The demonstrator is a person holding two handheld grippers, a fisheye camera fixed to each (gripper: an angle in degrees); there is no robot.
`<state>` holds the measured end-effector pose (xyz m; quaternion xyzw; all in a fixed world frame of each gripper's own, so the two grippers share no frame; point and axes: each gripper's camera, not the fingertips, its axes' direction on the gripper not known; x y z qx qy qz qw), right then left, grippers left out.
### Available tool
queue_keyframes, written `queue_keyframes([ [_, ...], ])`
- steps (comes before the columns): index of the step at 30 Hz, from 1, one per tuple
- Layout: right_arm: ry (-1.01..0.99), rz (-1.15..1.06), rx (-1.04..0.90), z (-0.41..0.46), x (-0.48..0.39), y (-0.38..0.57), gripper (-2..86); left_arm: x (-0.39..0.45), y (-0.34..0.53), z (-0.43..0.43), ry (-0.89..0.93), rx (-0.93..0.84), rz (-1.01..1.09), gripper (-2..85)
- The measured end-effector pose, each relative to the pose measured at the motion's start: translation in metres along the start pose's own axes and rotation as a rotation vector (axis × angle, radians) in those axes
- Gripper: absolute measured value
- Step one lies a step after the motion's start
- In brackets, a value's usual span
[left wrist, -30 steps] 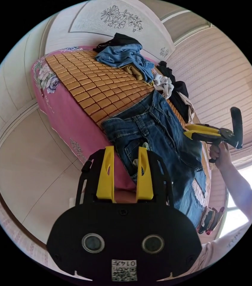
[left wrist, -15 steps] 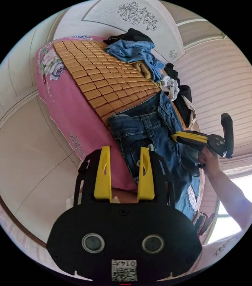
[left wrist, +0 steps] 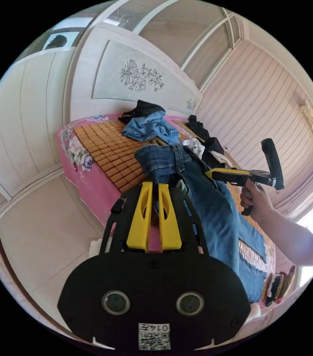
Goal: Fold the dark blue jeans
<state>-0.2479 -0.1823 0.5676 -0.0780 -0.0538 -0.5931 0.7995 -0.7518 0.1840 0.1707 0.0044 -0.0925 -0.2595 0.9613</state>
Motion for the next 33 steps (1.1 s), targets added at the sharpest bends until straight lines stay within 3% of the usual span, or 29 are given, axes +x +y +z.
queue_keyframes([
  [2, -0.118, 0.069, -0.060, 0.020, 0.009, 0.025, 4.9, -0.041, 0.007, 0.034, 0.022, -0.164, -0.145, 0.2],
  [6, -0.130, 0.058, 0.025, -0.007, 0.014, 0.112, 4.9, -0.063, 0.007, 0.030, 0.104, -0.127, -0.181, 0.9],
  [9, -0.146, 0.205, 0.003, -0.029, 0.036, 0.221, 4.9, -0.063, -0.001, 0.029, 0.099, -0.150, -0.154, 2.1],
  [12, -0.098, 0.481, -0.077, -0.052, 0.062, 0.352, 5.1, -0.061, -0.010, 0.029, 0.098, -0.180, -0.161, 4.0],
  [15, 0.006, 0.824, -0.098, -0.088, 0.072, 0.487, 5.6, -0.068, -0.013, 0.030, 0.214, -0.180, -0.226, 9.2],
  [20, 0.116, 1.443, 0.152, -0.155, 0.036, 0.704, 7.2, -0.082, -0.005, 0.037, 0.257, -0.252, -0.342, 11.3],
  [25, 0.125, 1.771, 0.260, -0.153, -0.012, 0.834, 8.4, -0.077, -0.003, 0.055, 0.263, -0.376, -0.356, 11.9],
  [29, 0.051, 1.985, 0.266, -0.122, -0.037, 0.911, 14.8, -0.066, -0.010, 0.064, 0.297, -0.421, -0.338, 11.9],
  [33, -0.004, 2.036, 0.278, -0.104, -0.040, 0.950, 16.4, -0.061, -0.015, 0.075, 0.300, -0.454, -0.360, 8.8],
])
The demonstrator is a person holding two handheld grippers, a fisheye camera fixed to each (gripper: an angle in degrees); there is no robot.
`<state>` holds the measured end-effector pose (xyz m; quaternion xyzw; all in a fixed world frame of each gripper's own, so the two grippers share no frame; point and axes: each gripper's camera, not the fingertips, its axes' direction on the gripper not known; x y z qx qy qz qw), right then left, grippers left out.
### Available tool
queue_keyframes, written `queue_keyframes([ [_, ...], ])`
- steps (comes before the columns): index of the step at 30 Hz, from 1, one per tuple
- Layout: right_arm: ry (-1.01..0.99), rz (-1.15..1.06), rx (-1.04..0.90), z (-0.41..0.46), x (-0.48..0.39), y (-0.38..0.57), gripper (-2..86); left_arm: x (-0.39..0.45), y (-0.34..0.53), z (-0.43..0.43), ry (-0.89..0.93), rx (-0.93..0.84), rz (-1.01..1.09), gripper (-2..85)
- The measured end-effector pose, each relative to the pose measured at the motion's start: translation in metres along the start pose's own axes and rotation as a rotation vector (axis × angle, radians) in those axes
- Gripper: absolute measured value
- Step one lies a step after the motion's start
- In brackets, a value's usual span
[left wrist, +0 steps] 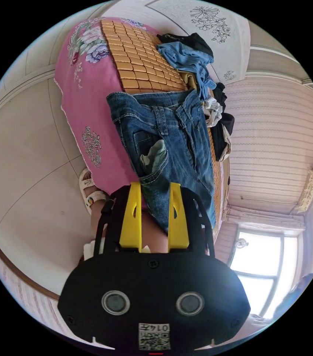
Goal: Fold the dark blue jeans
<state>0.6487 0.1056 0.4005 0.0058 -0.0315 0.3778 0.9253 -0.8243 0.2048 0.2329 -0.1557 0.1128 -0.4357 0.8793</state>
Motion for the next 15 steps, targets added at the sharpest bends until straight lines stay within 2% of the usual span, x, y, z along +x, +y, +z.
queue_keyframes([
  [4, -0.071, 0.023, -0.031, 0.013, 0.023, -0.019, 16.0, 0.015, -0.004, 0.008, -0.020, 0.004, 0.004, 3.6],
  [9, -0.011, 0.018, -0.078, 0.025, 0.033, -0.032, 12.4, 0.039, -0.004, 0.023, -0.110, -0.012, 0.048, 0.2],
  [15, -0.003, -0.104, -0.030, 0.003, 0.040, -0.035, 3.5, 0.067, 0.013, 0.023, -0.124, 0.034, 0.138, -0.8],
])
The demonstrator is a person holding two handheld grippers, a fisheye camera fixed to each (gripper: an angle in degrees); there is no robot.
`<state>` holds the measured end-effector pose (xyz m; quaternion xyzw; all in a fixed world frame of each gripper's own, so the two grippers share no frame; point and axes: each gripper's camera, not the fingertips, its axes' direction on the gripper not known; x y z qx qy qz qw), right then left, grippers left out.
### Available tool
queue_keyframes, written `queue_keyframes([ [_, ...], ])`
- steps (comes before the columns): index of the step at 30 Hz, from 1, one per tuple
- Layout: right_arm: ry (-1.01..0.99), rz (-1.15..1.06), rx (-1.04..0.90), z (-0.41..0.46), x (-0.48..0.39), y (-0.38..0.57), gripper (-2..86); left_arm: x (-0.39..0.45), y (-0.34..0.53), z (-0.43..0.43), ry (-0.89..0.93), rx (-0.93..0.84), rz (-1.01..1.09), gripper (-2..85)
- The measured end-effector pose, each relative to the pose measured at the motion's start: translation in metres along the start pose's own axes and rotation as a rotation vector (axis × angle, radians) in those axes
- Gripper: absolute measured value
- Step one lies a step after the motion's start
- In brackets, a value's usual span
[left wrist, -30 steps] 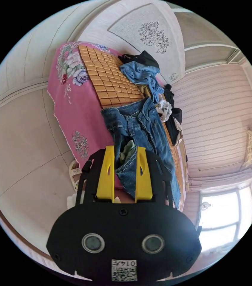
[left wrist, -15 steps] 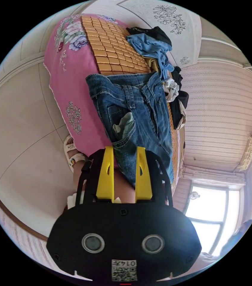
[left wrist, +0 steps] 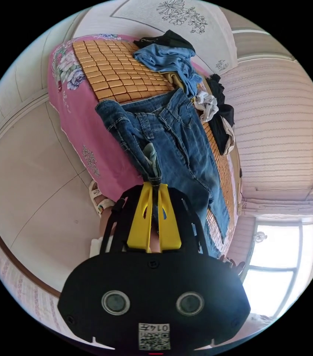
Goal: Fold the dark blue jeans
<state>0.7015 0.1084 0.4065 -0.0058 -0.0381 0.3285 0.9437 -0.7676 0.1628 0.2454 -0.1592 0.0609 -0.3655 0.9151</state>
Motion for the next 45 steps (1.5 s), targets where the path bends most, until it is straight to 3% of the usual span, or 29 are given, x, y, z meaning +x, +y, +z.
queue_keyframes([
  [12, -0.055, -0.287, 0.141, -0.078, -0.002, 0.015, 1.4, 0.045, 0.052, -0.017, 0.081, 0.102, 0.158, -0.9],
  [20, 0.051, -0.517, 0.126, -0.067, -0.114, -0.067, 1.7, 0.162, -0.006, 0.028, 0.136, 0.176, 0.320, -0.7],
  [25, 0.044, -0.482, 0.235, -0.065, -0.205, -0.143, 4.3, 0.259, -0.056, 0.109, -0.009, 0.188, 0.346, 2.7],
  [30, 0.097, -0.408, 0.198, -0.016, -0.233, -0.184, 11.1, 0.297, -0.059, 0.212, -0.268, 0.120, 0.275, 7.1],
  [35, 0.333, -0.400, 0.047, 0.051, -0.201, -0.199, 16.5, 0.340, -0.004, 0.293, -0.354, 0.038, 0.555, 7.2],
  [37, 0.329, -0.346, 0.053, 0.060, -0.186, -0.204, 17.2, 0.360, 0.025, 0.320, -0.323, -0.041, 0.709, 7.3],
  [40, 0.214, -0.226, 0.067, 0.066, -0.171, -0.214, 15.7, 0.389, 0.083, 0.383, -0.306, -0.268, 0.937, 8.2],
  [41, 0.160, -0.229, 0.113, 0.064, -0.172, -0.215, 10.6, 0.398, 0.107, 0.409, -0.357, -0.331, 1.012, 8.4],
  [45, 0.293, -0.234, 0.061, 0.074, -0.187, -0.219, 5.8, 0.414, 0.152, 0.473, -0.568, -0.379, 1.072, 6.0],
])
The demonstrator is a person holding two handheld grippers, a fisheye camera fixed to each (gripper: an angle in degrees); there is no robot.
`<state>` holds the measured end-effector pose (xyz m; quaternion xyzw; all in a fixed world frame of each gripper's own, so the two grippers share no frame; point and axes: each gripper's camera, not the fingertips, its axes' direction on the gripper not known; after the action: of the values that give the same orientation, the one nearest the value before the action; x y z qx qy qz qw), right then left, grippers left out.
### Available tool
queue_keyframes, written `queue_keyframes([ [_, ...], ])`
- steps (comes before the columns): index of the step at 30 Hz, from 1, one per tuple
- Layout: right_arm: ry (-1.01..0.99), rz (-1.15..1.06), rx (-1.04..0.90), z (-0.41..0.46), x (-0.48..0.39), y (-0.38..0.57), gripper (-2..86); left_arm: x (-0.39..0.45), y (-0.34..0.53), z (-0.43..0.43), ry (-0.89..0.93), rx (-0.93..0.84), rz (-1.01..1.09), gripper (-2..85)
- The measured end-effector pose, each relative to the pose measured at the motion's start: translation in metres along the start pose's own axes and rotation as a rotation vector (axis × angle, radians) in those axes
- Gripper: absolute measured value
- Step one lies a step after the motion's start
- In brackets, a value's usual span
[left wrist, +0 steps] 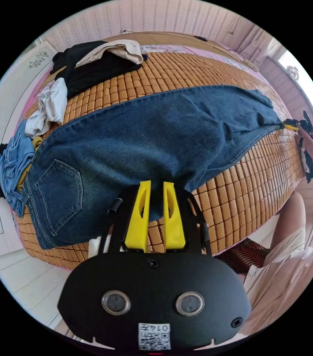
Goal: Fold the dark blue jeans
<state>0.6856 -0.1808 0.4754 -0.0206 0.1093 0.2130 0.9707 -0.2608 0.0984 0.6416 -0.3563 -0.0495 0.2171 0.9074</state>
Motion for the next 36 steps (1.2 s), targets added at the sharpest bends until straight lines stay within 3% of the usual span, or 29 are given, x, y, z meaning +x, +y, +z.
queue_keyframes([
  [2, 0.123, -0.115, 0.016, -0.005, -0.014, 0.006, 2.9, 0.024, -0.017, 0.009, -0.041, -0.062, 0.009, 2.9],
  [7, 0.063, -0.175, 0.080, -0.027, 0.007, 0.040, 0.7, 0.076, -0.027, 0.031, -0.174, -0.191, 0.166, -0.8],
  [14, -0.054, -0.079, 0.057, -0.039, 0.113, 0.145, 0.1, 0.105, 0.027, 0.048, -0.037, -0.276, 0.177, -1.0],
  [20, -0.133, 0.120, 0.087, -0.034, 0.185, 0.243, 2.0, 0.133, 0.088, 0.047, -0.091, -0.144, 0.135, -0.7],
  [24, -0.250, 0.106, 0.101, -0.025, 0.195, 0.261, 10.9, 0.149, 0.104, 0.024, -0.004, -0.060, 0.130, 0.3],
  [27, -0.231, 0.028, 0.015, -0.003, 0.180, 0.250, 13.6, 0.181, 0.118, -0.008, -0.073, 0.172, 0.202, 2.8],
  [29, -0.146, -0.002, -0.102, 0.022, 0.170, 0.239, 13.2, 0.208, 0.123, -0.011, -0.087, 0.267, 0.253, 6.7],
  [31, -0.154, -0.011, -0.133, 0.029, 0.168, 0.237, 9.5, 0.225, 0.120, 0.004, -0.053, 0.235, 0.292, 8.7],
  [36, -0.276, -0.041, 0.043, -0.017, 0.169, 0.239, 2.6, 0.266, 0.114, 0.046, 0.021, 0.182, 0.364, 11.1],
])
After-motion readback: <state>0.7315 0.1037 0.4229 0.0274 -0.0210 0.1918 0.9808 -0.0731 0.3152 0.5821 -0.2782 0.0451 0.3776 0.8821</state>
